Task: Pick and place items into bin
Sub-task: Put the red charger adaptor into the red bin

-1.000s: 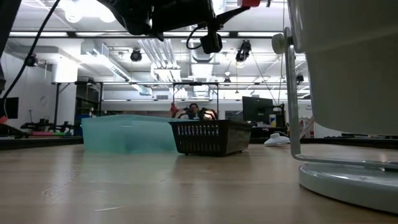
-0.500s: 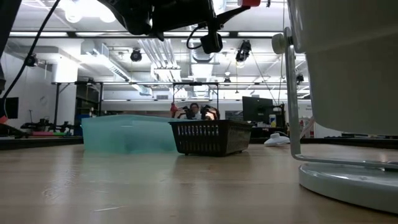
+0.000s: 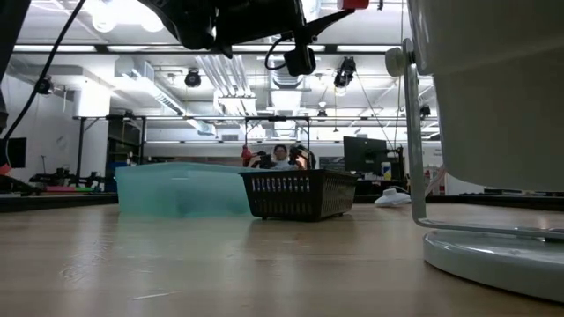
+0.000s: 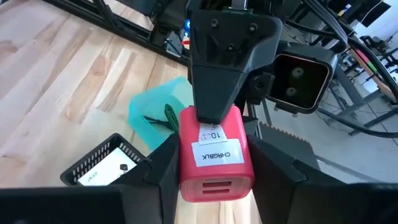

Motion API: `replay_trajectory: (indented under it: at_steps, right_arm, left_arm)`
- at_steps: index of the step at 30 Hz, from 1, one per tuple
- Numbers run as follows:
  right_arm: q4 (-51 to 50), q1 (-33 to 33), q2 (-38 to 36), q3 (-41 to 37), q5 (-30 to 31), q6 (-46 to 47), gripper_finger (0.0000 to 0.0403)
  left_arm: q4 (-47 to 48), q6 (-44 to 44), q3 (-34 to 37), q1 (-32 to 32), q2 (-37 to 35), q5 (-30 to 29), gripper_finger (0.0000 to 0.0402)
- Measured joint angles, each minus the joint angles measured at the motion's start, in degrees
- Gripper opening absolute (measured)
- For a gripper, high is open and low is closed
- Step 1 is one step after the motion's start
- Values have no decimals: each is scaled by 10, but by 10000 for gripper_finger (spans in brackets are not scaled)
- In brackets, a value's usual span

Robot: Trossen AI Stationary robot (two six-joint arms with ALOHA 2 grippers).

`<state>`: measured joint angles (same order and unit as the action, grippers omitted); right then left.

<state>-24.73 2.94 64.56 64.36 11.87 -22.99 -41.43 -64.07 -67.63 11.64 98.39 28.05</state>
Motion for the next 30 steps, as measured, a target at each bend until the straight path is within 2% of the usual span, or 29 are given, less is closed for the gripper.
replay_trajectory:
  at_steps: [6,13,22,26,30]
  right_arm:
    - [-30,0,-9,0,-1,8,138]
    - [-166,-9,-37,19,-28,73,138]
    - [-373,-9,-66,20,-172,221,138]
    - [-436,-8,-71,15,-271,269,138]
    - [-459,-8,-74,-10,-370,304,138]
  left_arm:
    - [-6,2,0,10,-1,3,219]
    - [-4,1,1,37,-3,40,253]
    - [-2,0,3,63,-4,61,255]
    - [-1,0,3,68,-4,62,255]
    - [-1,0,4,71,-4,64,255]
